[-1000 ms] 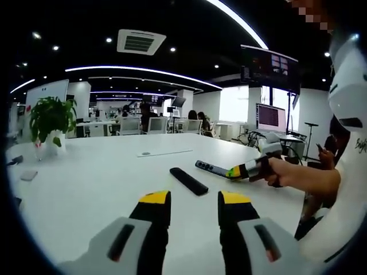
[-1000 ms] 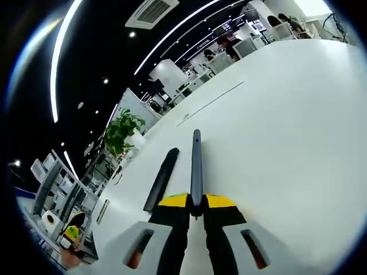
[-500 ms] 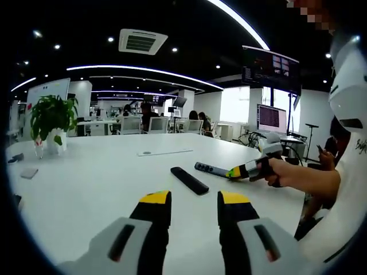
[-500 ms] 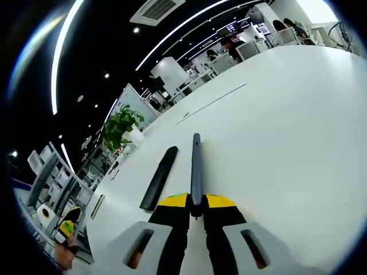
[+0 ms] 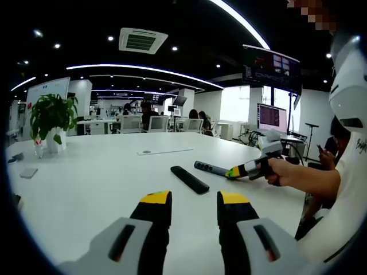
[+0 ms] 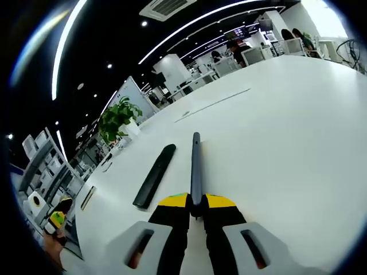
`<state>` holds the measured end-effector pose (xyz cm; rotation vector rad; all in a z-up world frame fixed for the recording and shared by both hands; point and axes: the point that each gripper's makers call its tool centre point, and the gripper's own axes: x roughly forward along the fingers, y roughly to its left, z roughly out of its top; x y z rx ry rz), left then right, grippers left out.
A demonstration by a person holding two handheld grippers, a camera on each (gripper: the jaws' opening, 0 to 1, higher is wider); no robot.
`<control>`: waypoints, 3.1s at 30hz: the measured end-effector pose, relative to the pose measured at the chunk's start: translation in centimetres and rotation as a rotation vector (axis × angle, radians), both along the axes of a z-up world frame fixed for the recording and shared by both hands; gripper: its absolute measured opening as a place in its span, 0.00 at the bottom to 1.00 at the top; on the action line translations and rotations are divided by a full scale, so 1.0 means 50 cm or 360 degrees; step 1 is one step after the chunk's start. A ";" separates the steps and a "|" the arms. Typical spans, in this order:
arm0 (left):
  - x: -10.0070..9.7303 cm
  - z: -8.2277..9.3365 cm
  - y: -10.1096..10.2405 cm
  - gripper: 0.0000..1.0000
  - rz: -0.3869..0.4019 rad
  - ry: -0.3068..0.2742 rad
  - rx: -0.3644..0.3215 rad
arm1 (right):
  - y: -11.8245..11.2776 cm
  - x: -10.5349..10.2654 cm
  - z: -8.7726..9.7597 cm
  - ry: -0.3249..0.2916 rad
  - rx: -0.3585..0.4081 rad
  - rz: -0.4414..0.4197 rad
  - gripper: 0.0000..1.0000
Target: Pflip the remote and laser pointer to the front side, press the buttons, and align them neatly on the table
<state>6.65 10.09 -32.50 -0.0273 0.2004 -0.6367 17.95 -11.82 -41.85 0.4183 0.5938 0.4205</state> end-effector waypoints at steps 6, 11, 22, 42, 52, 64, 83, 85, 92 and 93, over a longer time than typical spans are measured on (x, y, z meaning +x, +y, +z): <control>0.000 -0.003 -0.004 0.33 -0.0009 0.0003 0.0003 | 0.003 0.004 0.000 0.0006 -0.0029 0.0012 0.12; 0.002 -0.001 -0.002 0.33 -0.0003 0.0000 -0.0002 | 0.003 0.006 -0.001 0.0000 -0.0053 0.0013 0.12; 0.004 0.006 -0.009 0.31 -0.0023 -0.0028 -0.0002 | 0.000 0.009 -0.001 -0.0063 -0.0161 0.0036 0.12; 0.000 0.005 -0.012 0.32 -0.0021 -0.0009 0.0020 | -0.003 0.012 0.000 -0.0103 -0.0239 0.0073 0.13; 0.001 0.008 -0.008 0.32 -0.0010 -0.0012 0.0026 | -0.003 0.014 -0.001 -0.0112 -0.0258 0.0095 0.13; 0.001 0.003 -0.008 0.32 -0.0018 -0.0009 0.0039 | -0.004 0.015 0.000 -0.0137 -0.0301 0.0106 0.14; -0.004 -0.003 -0.006 0.32 -0.0011 0.0004 0.0038 | -0.002 0.012 0.001 -0.0180 -0.0368 0.0132 0.18; -0.004 -0.004 -0.003 0.32 -0.0004 0.0009 0.0041 | 0.000 0.012 0.002 -0.0187 -0.0377 0.0138 0.19; -0.005 -0.007 -0.001 0.32 0.0004 0.0014 0.0049 | 0.003 0.009 0.003 -0.0201 -0.0386 0.0135 0.21; -0.005 -0.007 -0.001 0.32 0.0004 0.0014 0.0048 | 0.003 0.009 0.003 -0.0200 -0.0385 0.0135 0.21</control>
